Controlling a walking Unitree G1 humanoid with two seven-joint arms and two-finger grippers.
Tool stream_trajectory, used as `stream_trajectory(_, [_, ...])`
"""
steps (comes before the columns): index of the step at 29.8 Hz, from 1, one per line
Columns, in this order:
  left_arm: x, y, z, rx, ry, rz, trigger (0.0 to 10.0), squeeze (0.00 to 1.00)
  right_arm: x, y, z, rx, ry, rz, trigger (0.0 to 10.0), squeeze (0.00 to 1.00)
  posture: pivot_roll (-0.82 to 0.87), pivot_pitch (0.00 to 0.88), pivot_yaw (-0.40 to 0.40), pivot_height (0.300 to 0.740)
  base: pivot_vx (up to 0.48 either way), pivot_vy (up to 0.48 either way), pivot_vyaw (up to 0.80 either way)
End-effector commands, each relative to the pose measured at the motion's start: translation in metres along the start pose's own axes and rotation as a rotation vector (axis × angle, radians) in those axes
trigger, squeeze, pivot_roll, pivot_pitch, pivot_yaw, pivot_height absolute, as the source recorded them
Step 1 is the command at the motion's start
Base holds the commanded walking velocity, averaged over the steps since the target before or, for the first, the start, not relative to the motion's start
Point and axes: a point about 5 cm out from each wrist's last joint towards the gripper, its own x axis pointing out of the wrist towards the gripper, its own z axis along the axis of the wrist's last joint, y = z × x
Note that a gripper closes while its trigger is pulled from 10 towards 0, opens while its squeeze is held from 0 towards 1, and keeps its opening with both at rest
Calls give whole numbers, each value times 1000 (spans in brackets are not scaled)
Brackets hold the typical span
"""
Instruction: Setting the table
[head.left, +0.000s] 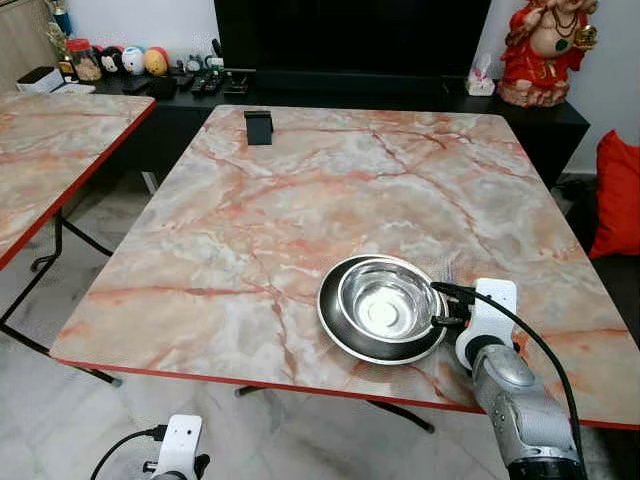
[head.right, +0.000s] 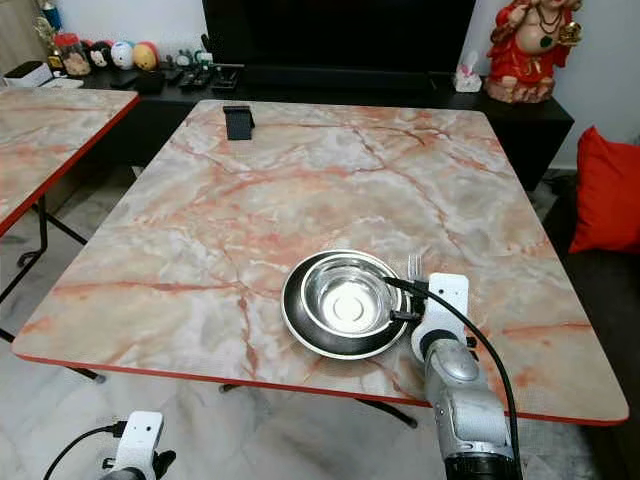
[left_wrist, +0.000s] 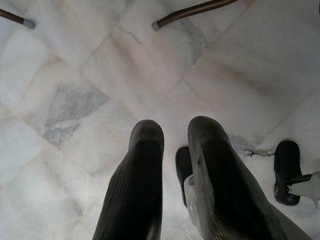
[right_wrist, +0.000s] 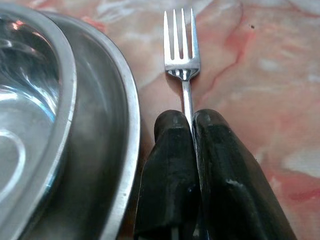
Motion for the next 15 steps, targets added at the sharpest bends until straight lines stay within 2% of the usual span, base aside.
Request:
stream_trajectory(1, [0, 1, -2, 1, 19, 1, 10000, 0, 0, -1, -2, -11, 2, -8, 10000, 0, -27, 0, -1, 740, 0, 0, 0])
stream_trajectory(15, [0, 1, -2, 3, 17, -2, 10000, 0, 1, -7, -5, -21, 4, -39, 10000, 0, -25, 0, -1, 740, 0, 0, 0])
